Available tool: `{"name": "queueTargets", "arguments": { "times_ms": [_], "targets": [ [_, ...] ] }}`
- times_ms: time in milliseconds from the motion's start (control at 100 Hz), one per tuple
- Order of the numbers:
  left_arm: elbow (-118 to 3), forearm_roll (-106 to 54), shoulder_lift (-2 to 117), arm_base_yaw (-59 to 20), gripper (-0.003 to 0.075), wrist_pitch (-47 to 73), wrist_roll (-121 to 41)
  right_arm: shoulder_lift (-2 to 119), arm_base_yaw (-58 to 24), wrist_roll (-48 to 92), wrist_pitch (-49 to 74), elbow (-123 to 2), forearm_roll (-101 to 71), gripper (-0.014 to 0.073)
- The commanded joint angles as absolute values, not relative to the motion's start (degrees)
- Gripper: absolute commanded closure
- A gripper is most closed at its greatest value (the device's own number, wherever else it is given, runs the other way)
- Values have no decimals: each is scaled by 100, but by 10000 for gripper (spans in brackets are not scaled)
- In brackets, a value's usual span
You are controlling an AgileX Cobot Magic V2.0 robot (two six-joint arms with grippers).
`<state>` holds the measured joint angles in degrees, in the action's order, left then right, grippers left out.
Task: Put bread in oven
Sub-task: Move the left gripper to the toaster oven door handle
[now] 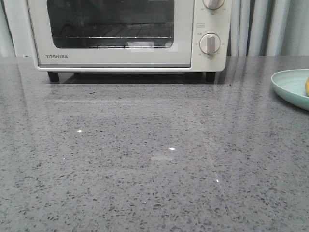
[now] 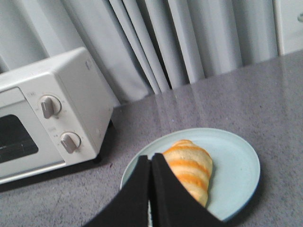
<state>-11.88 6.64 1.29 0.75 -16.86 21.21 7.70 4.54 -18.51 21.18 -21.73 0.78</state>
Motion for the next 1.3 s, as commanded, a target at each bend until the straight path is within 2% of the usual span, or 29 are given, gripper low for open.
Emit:
{"name": "queueTargets", "arguments": {
  "times_ms": [0, 360, 550, 790, 1290],
  "targets": [
    [-1668, 685, 440, 45, 742, -1504, 2262, 1102, 493, -1766, 2115, -2652, 85, 661],
    [-2885, 525, 1731, -205, 742, -641, 2319, 1912, 493, -1297, 3254, -3806, -229, 661],
    [-3367, 522, 2694, -1260, 742, -628, 2319, 2247, 493, -522, 3515, -4084, -1031, 661],
    [-4043, 956, 4120, -2400, 742, -648, 2309, 2391, 493, -510, 3828, -4309, -1044, 661],
    [-5596, 1269, 6669, -2435, 742, -1103, 2273, 2391, 493, -510, 4166, -4451, -1047, 661]
  ]
}}
